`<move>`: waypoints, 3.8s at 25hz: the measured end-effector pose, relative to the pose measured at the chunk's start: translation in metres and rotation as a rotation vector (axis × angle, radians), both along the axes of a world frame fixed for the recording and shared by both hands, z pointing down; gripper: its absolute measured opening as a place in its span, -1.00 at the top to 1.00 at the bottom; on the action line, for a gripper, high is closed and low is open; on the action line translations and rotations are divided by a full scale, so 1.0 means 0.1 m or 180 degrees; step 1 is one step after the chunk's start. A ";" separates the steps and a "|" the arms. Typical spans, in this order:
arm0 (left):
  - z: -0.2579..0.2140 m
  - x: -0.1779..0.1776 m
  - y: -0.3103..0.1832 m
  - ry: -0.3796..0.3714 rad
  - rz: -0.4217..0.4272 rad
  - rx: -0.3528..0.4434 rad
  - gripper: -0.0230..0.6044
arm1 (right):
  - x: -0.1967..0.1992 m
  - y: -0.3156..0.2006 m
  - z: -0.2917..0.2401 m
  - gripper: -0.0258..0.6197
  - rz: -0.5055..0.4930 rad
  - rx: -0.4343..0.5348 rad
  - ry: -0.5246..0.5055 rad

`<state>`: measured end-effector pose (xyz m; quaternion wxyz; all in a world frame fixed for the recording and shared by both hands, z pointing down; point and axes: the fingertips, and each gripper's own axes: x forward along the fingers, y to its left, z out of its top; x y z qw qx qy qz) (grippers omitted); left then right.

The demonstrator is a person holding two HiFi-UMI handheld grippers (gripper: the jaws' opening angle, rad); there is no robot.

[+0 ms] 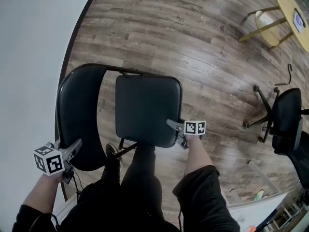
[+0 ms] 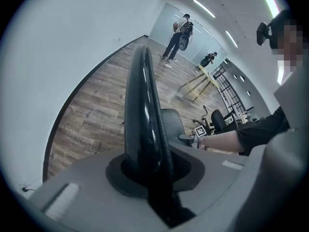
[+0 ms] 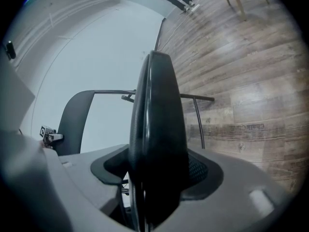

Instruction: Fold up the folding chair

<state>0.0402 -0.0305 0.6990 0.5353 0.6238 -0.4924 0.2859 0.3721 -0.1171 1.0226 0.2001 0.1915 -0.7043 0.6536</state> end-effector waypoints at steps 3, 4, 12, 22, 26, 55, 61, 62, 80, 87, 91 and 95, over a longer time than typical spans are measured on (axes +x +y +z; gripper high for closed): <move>-0.05 0.05 -0.02 0.0010 0.0019 0.0054 0.68 | -0.04 0.00 -0.09 -0.01 -0.0001 0.0020 0.0046; -0.07 0.06 -0.03 -0.0005 0.0028 0.0068 0.68 | -0.05 -0.01 -0.13 0.00 -0.0005 0.0025 0.0067; -0.22 0.08 -0.05 -0.0092 -0.0016 0.0099 0.67 | -0.25 0.04 -0.41 0.06 -0.0035 0.0046 0.0213; -0.31 0.10 -0.07 -0.0165 -0.0132 0.0147 0.68 | -0.44 0.03 -0.66 0.12 -0.0079 0.0086 0.0336; -0.38 0.16 -0.10 -0.0199 -0.0094 0.0157 0.68 | -0.56 0.05 -0.83 0.15 -0.0064 0.0094 0.0355; -0.77 0.33 -0.25 -0.0288 -0.0158 0.0188 0.56 | -1.42 0.13 -1.52 0.25 -0.0235 0.0114 0.0981; -0.79 0.45 -0.24 -0.0235 -0.0181 0.0203 0.55 | -1.56 0.17 -1.61 0.25 -0.0285 0.0103 0.1161; -0.80 0.46 -0.24 -0.0241 -0.0189 0.0206 0.55 | -1.59 0.18 -1.62 0.25 -0.0292 0.0102 0.1180; -0.97 0.59 -0.27 -0.0255 -0.0138 0.0267 0.41 | -2.25 0.33 -1.99 0.31 -0.0403 0.0097 0.1406; -0.98 0.33 -0.22 -0.0306 -0.0171 0.0246 0.47 | -2.60 0.40 -2.04 0.31 -0.0384 0.0123 0.1453; -0.99 0.21 -0.21 -0.0314 -0.0197 0.0241 0.48 | -2.81 0.44 -2.11 0.33 -0.0404 0.0120 0.1434; -1.00 0.12 -0.20 -0.0324 -0.0207 0.0240 0.49 | -2.99 0.45 -2.14 0.35 -0.0415 0.0150 0.1446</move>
